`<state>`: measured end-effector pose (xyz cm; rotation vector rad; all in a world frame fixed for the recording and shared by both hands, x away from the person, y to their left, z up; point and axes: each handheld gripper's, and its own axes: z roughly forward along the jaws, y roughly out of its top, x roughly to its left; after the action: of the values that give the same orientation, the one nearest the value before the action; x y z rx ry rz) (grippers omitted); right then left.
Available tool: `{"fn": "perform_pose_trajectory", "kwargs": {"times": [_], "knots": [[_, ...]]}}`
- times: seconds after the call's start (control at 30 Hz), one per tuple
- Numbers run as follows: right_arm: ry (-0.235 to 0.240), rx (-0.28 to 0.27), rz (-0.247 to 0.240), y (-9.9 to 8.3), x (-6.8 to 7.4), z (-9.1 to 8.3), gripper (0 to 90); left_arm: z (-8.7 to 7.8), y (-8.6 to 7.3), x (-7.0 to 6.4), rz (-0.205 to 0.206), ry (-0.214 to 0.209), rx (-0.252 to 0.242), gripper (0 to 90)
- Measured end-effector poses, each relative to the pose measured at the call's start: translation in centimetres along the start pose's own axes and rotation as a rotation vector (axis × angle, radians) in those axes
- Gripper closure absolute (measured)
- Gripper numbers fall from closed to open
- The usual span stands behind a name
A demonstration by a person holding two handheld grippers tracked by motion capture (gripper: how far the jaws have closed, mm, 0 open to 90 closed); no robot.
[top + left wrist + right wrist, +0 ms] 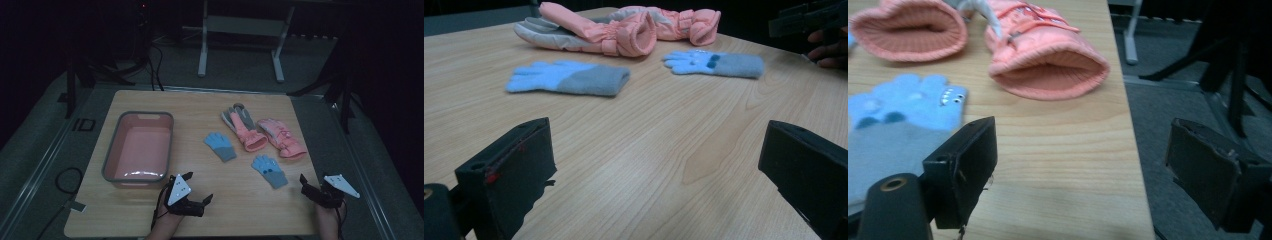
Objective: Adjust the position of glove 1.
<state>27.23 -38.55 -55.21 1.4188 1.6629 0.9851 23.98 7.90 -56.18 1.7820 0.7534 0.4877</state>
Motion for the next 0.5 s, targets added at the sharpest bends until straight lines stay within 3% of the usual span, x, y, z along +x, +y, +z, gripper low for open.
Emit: {"fn": "perform_pose_trajectory", "kwargs": {"times": [0.07, 0.27, 0.33, 0.5], "knots": [[-0.019, 0.016, 0.005, 0.0, 0.0, 0.0, 13.3, 0.0, 0.0, 0.0, 0.001, 0.002, -0.003, 1.6], [-0.005, 0.032, 0.03, 0.2, 0.1, -0.3, 13.2, 0.0, 0.0, 0.0, 0.001, 0.002, -0.002, 1.6], [-0.009, 0.08, 0.027, 0.6, 0.1, -0.5, 13.1, 0.0, 0.0, -0.1, 0.005, 0.002, -0.003, 1.6], [0.003, 0.129, 0.04, 1.8, -0.5, -1.0, 11.7, -0.1, 0.0, 0.0, 0.004, 0.002, -0.006, 1.6]]}}
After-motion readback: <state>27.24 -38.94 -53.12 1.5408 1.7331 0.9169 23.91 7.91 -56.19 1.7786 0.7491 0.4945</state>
